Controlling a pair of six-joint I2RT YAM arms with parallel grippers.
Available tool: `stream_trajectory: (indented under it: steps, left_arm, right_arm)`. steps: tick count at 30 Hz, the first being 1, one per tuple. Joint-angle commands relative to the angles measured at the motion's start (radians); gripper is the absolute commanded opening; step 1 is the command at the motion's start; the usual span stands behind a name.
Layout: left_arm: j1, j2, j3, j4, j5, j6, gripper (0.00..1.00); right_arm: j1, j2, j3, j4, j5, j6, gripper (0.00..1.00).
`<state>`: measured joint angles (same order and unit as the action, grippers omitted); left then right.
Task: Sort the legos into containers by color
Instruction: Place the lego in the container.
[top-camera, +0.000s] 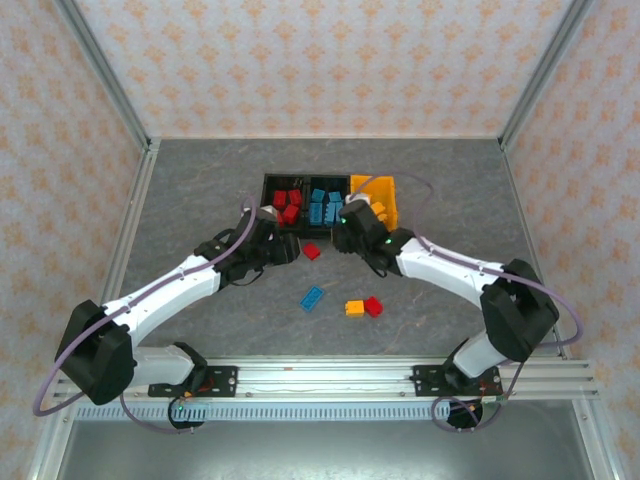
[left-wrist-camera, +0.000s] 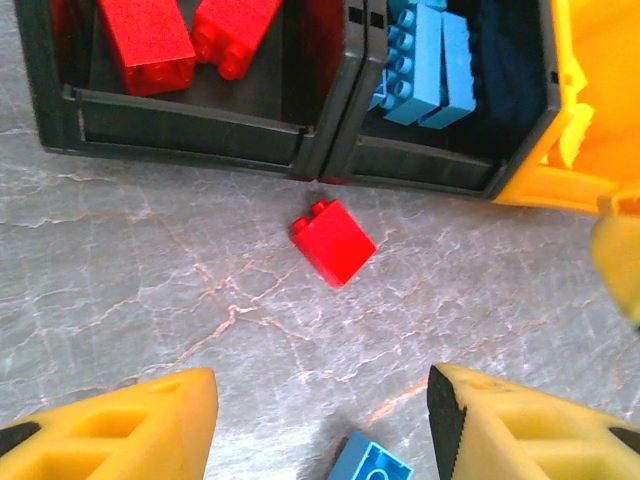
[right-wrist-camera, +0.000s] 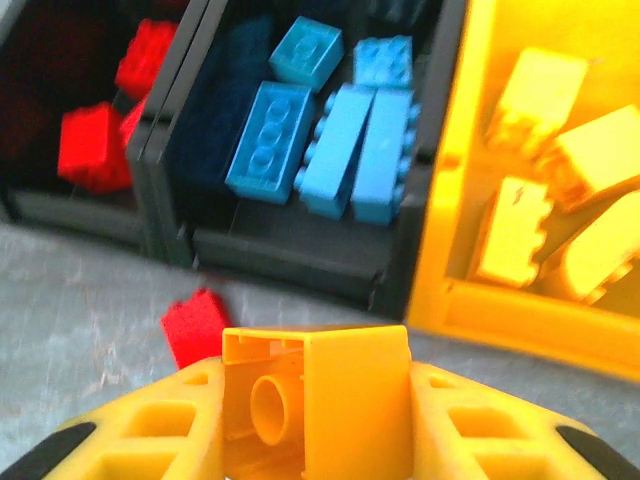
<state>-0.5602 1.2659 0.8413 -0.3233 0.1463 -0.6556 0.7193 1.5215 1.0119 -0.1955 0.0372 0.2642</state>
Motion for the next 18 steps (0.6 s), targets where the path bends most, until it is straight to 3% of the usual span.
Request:
stream_trajectory:
  steps: [1,9,18]
  left_arm:
    - [0.0,-0.001,-0.011,0.053,0.03,-0.025,0.59]
    - [-0.017,0.007,-0.021,0.064,0.036,-0.034,0.59]
    - [-0.023,-0.004,-0.035,0.057,0.031,-0.041,0.59]
  right_arm:
    - [-0.067,0.007,0.075,-0.052,-0.011,0.032,0.39]
    - [-0.235,0.192,0.243,-0.084,-0.061,0.087,0.39]
    - [-0.298,0.438,0.47,-0.156,-0.045,0.13,0.4]
